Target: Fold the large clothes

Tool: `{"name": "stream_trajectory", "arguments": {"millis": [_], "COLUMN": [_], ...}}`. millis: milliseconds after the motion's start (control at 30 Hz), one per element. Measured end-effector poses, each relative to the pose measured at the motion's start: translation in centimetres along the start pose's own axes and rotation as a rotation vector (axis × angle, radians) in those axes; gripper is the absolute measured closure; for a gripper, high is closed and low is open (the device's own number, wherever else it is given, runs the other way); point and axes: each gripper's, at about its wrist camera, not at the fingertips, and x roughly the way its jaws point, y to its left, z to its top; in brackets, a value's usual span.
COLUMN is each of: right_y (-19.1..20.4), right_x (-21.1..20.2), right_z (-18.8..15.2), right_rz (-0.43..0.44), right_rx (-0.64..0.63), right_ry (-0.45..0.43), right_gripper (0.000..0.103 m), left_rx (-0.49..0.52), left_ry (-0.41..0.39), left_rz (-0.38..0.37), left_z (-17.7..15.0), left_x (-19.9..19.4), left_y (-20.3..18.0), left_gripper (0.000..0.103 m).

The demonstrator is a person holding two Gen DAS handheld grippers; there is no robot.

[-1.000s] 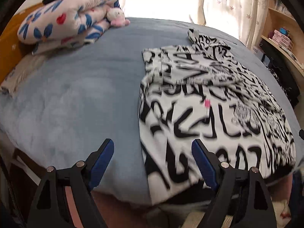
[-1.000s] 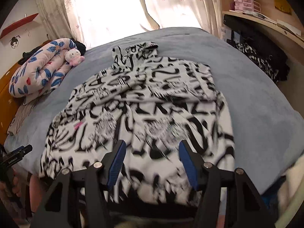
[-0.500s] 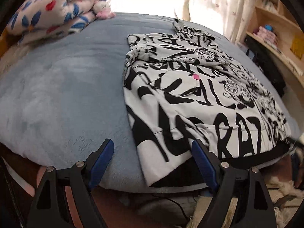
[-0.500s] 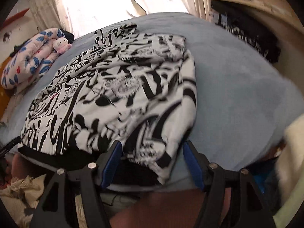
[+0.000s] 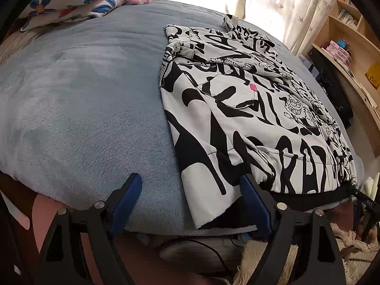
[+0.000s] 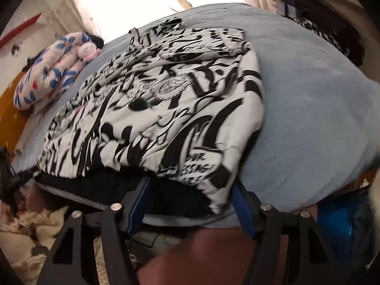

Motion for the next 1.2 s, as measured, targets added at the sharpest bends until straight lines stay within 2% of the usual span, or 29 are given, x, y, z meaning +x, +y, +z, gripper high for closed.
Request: {"name": "stream_trajectory", "arguments": {"millis": [67, 133, 200, 233, 333, 400, 500, 567, 767, 900, 1000, 1200], "right_y": [0.0, -0.4, -1.0, -1.3, -1.1, -0.7, -0.7, -0.5, -0.1, 0.7, 1.1, 0.3], "right_x": [0.1, 0.0, -0.3, -0.4, -0.6, -1.0, -1.9, -2.6, -4.5, -4.8, -4.3, -1.7], "right_z": [-0.1, 0.0, 0.1, 0.2, 0.5, 1.1, 2.4, 3.6, 8.9, 13.5, 17.8, 27.2], "right_rz": [-0.005, 0.003, 0.006, 0.016, 0.015, 0.013, 0.045, 0.067, 0.154, 0.17, 0.164, 0.131], "right_rx": [0.001, 0.024, 0.053, 0.069, 0.073, 0.065, 0.086, 0.101, 0.15, 0.129, 0.126, 0.194], "right_ry": [-0.001, -0.009, -0.019, -0.022, -0.036, -0.057, -0.101, -0.131, -0.239, -0.288, -0.317, -0.358], "right_gripper": [0.053, 0.064, 0.077, 0.083, 0.088, 0.094, 0.095, 0.096, 0.096, 0.097, 0.097, 0.097], "left_rx": [0.004, 0.008, 0.014, 0.014, 0.016, -0.037, -0.163, -0.199, -0.209, -0.225, -0.25, -0.267], "left_ry": [0.003, 0.014, 0.035, 0.046, 0.061, 0.073, 0.078, 0.065, -0.024, -0.087, -0.141, -0.224], "left_rz": [-0.005, -0.028, -0.064, -0.077, -0.073, -0.113, -0.234, -0.281, -0.368, -0.386, -0.382, -0.304], "left_z": [0.0, 0.0, -0.1, -0.1, 0.3, 0.8, 1.6, 2.3, 6.0, 10.4, 14.9, 24.7], "left_x": [-0.1, 0.0, 0.1, 0.2, 0.3, 0.2, 0.2, 0.0, -1.2, -1.6, -1.5, 0.9], "left_y": [-0.1, -0.3, -0.6, -0.8, -1.4, -1.1, 0.0, -0.2, -2.7, -4.3, -5.0, -6.0], "left_gripper": [0.025, 0.037, 0.065, 0.067, 0.078, 0.088, 0.092, 0.093, 0.093, 0.093, 0.093, 0.093]}}
